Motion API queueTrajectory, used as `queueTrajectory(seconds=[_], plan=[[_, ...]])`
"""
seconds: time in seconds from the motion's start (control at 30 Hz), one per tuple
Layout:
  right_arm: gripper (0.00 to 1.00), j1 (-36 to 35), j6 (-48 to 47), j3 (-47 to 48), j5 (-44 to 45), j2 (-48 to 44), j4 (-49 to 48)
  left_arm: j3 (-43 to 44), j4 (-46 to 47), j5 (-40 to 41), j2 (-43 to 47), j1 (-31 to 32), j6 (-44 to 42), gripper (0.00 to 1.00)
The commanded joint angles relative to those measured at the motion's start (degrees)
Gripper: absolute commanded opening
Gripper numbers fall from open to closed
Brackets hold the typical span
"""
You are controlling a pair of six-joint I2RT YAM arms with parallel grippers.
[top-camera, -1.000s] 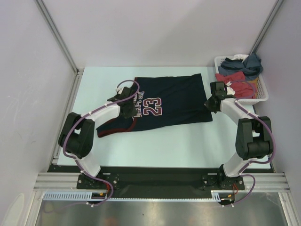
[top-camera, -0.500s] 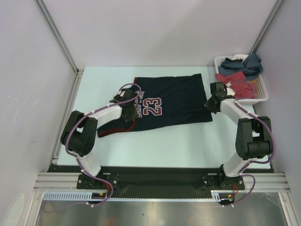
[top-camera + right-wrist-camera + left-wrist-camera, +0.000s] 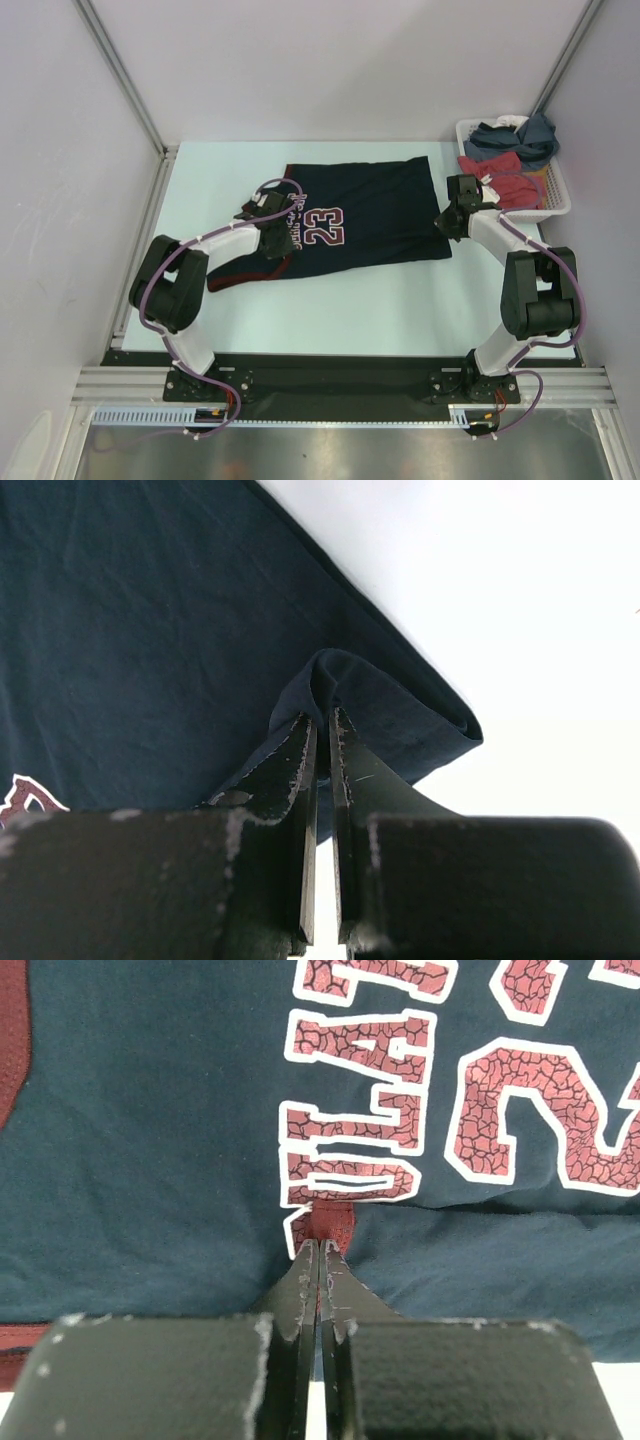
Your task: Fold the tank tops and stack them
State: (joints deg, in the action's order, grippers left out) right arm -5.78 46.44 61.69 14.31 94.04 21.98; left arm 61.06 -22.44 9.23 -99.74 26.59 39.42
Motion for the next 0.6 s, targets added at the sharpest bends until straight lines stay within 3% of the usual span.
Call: queueTrajectory(seconds=[0.0, 0.57], plan=[[0.00, -0.2, -0.2, -0.3, 1.5, -2.5, -1.1, 2.0, -0.9, 1.3, 3.3, 0.3, -1.9, 0.00], [0.00, -0.2, -0.1, 7.8, 2.1, 1.3, 1.2, 4.4, -1.6, 2.7, 6.3, -3.3, -2.2, 0.00]])
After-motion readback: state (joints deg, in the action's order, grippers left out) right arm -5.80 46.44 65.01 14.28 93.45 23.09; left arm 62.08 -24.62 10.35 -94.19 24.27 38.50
